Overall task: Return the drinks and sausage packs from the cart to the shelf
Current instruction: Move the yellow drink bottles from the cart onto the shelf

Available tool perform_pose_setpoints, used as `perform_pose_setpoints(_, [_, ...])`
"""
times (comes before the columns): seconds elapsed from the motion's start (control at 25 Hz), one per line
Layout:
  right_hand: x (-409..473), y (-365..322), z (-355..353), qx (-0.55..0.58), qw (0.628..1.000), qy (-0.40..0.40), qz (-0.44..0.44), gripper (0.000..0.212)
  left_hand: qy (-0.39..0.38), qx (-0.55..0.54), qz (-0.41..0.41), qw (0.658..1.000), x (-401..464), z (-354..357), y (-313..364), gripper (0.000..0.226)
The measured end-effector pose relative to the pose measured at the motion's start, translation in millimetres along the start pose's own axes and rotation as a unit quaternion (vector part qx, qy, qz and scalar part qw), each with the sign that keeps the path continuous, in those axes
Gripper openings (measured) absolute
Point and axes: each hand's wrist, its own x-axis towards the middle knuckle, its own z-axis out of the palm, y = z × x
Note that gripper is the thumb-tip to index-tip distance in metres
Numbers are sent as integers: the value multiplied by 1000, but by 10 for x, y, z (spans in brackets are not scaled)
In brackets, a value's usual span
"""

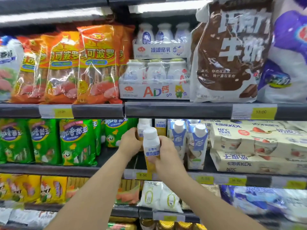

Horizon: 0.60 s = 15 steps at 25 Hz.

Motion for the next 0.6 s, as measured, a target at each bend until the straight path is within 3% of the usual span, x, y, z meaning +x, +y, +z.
perform_pose_setpoints(0.32, [334,-115,495,-83,983,138,85,45,16,51,65,996,31,-58,-189,18])
perform_pose_setpoints(0.6, [399,-201,501,-120,975,113,148,44,-6,81,74,994,111,-45,-296,13])
